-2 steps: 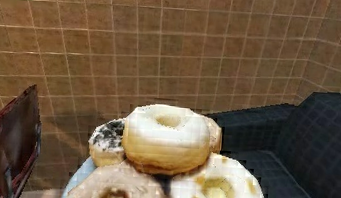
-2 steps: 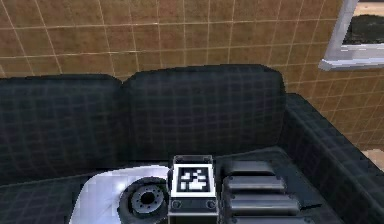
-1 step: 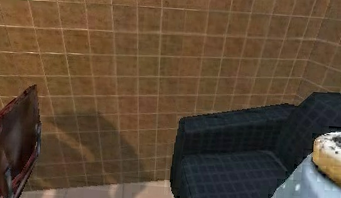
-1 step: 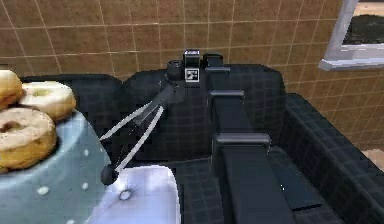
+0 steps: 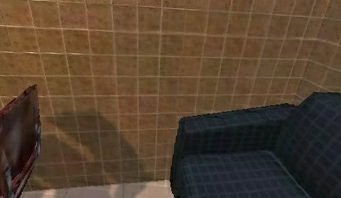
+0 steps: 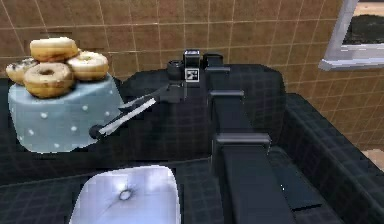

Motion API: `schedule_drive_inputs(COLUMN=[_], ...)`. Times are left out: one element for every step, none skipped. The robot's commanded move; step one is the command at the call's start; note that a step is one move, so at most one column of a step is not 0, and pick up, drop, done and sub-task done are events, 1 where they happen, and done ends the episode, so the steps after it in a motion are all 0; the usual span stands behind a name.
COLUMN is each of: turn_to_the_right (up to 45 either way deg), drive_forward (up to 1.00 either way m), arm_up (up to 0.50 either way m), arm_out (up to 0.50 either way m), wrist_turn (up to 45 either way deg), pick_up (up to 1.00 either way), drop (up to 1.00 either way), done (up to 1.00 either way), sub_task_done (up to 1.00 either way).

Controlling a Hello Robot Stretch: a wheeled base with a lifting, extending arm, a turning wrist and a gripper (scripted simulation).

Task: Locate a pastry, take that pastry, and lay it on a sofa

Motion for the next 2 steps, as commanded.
schedule_drive_inputs(turn_to_the_right=[0.0,0.0], drive_forward=[0.00,0.00], arm_up=[0.00,0.00], arm_out=[0.02,0.00], wrist_turn=[0.0,30.0], pick_up=[0.00,0.00], drop=[0.00,0.00], done=[0.00,0.00], sub_task_done=[0.00,0.00])
